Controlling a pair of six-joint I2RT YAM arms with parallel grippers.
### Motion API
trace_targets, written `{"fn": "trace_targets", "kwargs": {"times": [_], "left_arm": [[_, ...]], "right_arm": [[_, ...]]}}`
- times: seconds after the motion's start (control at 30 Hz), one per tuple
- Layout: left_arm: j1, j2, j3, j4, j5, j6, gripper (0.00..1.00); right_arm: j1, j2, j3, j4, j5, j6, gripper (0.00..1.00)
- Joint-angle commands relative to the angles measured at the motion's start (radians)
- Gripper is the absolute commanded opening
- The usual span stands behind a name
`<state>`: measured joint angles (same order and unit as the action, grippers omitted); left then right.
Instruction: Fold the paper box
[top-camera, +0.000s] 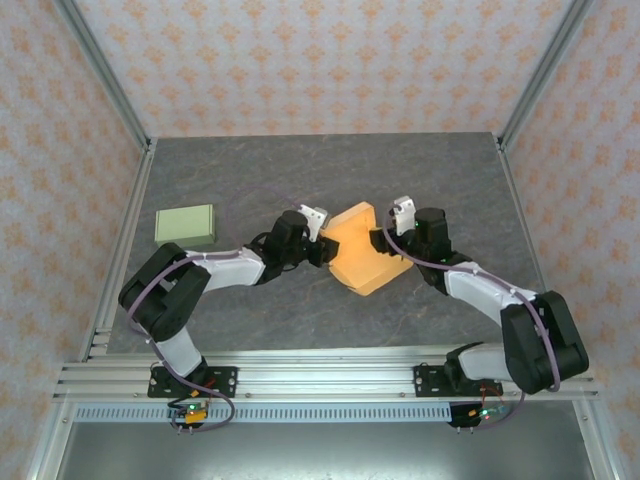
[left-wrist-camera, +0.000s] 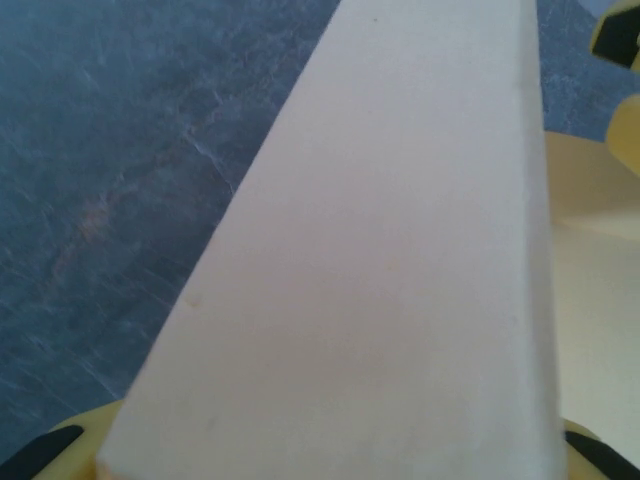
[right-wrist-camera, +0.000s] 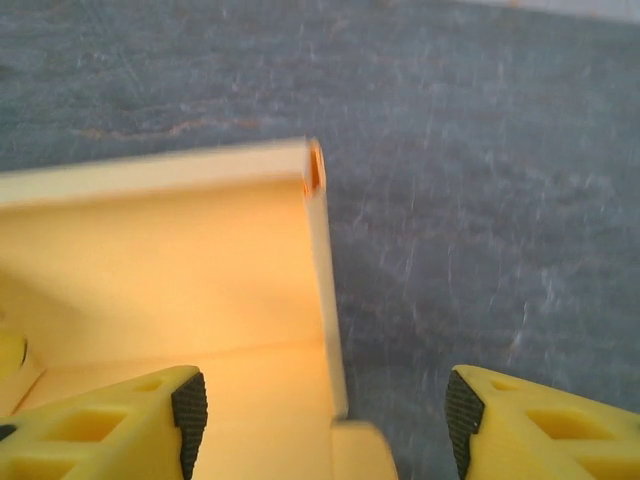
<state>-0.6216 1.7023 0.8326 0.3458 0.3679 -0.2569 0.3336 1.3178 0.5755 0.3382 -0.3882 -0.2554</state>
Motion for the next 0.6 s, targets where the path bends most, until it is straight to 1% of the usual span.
{"fn": "trace_targets", "kwargs": {"times": [0.0,0.07,0.1,0.23,0.3,0.37,0.43,0.57], "left_arm": [[-0.014,-0.025,0.044,-0.110,0.051,-0.143,0.18],[-0.025,-0.046,0.044,-0.133,0.036,-0.149,0.18],[-0.028,-0.058,0.044,-0.145,0.026,-0.150,0.18],[-0.041,-0.116,0.047,-0.188,-0.030,-0.122,0.19],[-0.043,-0.129,0.053,-0.204,-0.041,-0.119,0.19],[-0.045,-0.139,0.057,-0.204,-0.038,-0.122,0.19],[-0.046,-0.145,0.053,-0.197,-0.042,-0.128,0.19],[-0.047,-0.153,0.058,-0.197,-0.045,-0.153,0.19]], "right_arm": [[0.015,0.027,0.040,0.159,0.063,-0.091,0.62],[0.022,0.055,0.089,0.108,0.104,-0.112,0.57],[0.025,0.062,0.102,0.093,0.100,-0.127,0.56],[0.025,0.076,0.154,-0.043,0.021,-0.192,0.53],[0.025,0.074,0.183,-0.147,-0.036,-0.229,0.52],[0.024,0.080,0.204,-0.213,-0.058,-0.246,0.52],[0.024,0.087,0.210,-0.237,-0.061,-0.256,0.52],[0.025,0.097,0.209,-0.227,-0.039,-0.241,0.53]]}}
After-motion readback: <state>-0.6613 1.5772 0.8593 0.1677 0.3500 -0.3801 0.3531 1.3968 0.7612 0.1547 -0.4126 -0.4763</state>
